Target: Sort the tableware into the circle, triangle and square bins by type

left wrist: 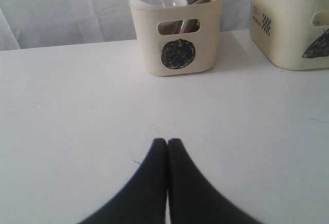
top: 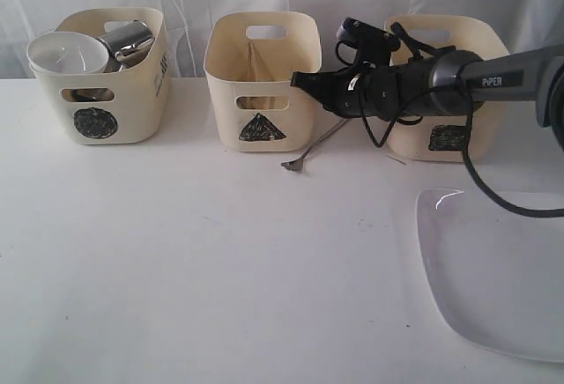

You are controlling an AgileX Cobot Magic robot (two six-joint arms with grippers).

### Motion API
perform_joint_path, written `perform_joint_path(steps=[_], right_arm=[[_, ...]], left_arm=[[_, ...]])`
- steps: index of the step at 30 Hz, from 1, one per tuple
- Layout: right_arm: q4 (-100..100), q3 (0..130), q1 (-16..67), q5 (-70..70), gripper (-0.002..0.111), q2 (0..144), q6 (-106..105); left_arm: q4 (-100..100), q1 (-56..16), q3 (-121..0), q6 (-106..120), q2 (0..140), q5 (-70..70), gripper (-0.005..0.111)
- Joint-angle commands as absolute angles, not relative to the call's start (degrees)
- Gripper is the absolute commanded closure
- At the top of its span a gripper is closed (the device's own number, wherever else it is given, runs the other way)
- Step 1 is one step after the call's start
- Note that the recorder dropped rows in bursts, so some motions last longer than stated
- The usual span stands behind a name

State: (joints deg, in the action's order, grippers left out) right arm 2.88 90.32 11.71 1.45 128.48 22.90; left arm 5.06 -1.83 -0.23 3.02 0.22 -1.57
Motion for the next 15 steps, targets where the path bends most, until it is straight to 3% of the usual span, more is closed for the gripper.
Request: perform_joint_path(steps=[1,15], right_arm=[[2.78,92.75,11.13,-1.71,0.108,131.05,22.25],[2.78,94.74,10.90,-3.73,0.108,135.65,19.86]], left_arm=[[5.80,-2.07,0.00,3.09,0.00,-1.55,0.105],[5.80,-2.07,0.00,3.09,0.00,-1.55,0.105]])
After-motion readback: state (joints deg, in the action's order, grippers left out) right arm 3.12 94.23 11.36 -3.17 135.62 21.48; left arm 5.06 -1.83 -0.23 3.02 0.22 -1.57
